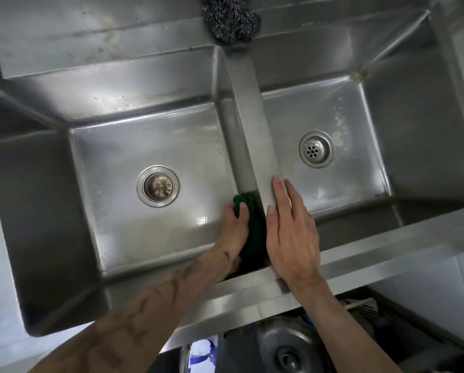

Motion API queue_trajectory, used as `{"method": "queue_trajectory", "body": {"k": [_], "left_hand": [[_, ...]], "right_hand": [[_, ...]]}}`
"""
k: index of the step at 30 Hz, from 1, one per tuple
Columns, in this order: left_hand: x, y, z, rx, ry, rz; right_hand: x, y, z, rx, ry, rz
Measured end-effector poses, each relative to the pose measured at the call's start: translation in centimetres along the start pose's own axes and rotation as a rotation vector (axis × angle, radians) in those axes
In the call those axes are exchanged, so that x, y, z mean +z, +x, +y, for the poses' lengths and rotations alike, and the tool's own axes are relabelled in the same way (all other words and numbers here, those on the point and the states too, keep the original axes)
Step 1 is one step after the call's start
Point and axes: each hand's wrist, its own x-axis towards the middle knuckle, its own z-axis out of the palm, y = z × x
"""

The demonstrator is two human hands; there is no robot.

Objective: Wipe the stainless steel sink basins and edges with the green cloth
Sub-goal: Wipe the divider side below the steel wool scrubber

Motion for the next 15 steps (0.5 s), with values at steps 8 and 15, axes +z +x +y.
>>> {"method": "queue_trajectory", "body": {"k": [8,15], "left_hand": [[1.5,2.7,-0.9,0.097,0.113,0.179],[1.8,-0.1,1.8,0.321,-0.061,0.239]], "right_hand": [[0.0,0.0,-0.1,0.008,-0.014,-0.006],[-0.1,0.2,-0.2,0.02,0.035,-0.021]]}}
